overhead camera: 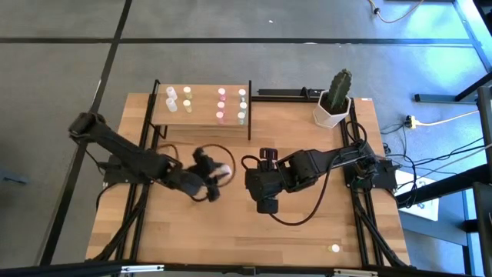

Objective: Pick and place medicine bottles onto shelf by color
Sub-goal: Put the white pill bottle on the shelf and align it with the other white pill bottles

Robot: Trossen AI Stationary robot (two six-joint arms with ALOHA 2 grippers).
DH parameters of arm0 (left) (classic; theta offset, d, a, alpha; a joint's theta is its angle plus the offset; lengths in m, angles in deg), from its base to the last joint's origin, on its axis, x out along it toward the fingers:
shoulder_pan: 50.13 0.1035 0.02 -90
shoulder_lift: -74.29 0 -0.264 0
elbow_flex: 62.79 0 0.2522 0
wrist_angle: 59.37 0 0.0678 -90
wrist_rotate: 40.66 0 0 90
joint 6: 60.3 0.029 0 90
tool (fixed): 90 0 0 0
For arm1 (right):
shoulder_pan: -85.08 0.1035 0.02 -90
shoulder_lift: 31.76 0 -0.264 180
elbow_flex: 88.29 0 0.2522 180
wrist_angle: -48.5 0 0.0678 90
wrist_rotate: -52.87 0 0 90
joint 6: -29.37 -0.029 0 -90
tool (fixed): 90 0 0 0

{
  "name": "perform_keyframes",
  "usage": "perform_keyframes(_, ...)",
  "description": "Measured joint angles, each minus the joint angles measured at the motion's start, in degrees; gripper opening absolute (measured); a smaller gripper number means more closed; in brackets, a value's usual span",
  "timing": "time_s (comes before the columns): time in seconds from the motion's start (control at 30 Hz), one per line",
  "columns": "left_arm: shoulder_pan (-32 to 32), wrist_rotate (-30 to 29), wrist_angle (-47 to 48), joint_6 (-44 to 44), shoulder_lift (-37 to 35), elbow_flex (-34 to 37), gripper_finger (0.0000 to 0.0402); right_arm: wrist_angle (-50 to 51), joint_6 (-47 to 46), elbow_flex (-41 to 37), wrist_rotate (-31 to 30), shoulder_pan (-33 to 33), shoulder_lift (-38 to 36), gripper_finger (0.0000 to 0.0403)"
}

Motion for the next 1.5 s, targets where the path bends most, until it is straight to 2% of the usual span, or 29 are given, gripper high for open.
perform_keyframes(0.2, 0.4, -7.3, 11.0, -1.9, -10.1, 0.0, 0.0125, -0.1, 0.0, 0.0, 0.0, 0.0, 0.0, 0.0196)
perform_keyframes(0.33, 1.7, -9.6, 18.5, -6.0, -15.5, 0.0, 0.0125, -0.2, 0.0, 0.0, -0.1, 0.0, 0.0, 0.0196)
perform_keyframes(0.63, 6.0, -11.1, 35.9, -14.7, -23.9, 0.0, 0.0124, -0.4, 0.0, 0.0, -0.2, 0.0, 0.0, 0.0196)
perform_keyframes(0.9, 11.8, -12.0, 52.4, -27.8, -26.8, 0.0, 0.0124, -1.4, -0.2, 0.0, -1.4, 0.0, 0.0, 0.0196)
perform_keyframes(1.1, 16.5, -13.6, 56.9, -33.0, -27.5, 0.0, 0.0124, -1.5, -0.2, 0.0, -1.5, 0.0, 0.0, 0.0196)
perform_keyframes(1.5, 28.2, -12.8, 57.7, -37.4, -25.9, 0.0, 0.0124, -1.7, -0.1, 0.0, -1.7, 0.0, 0.0, 0.0196)
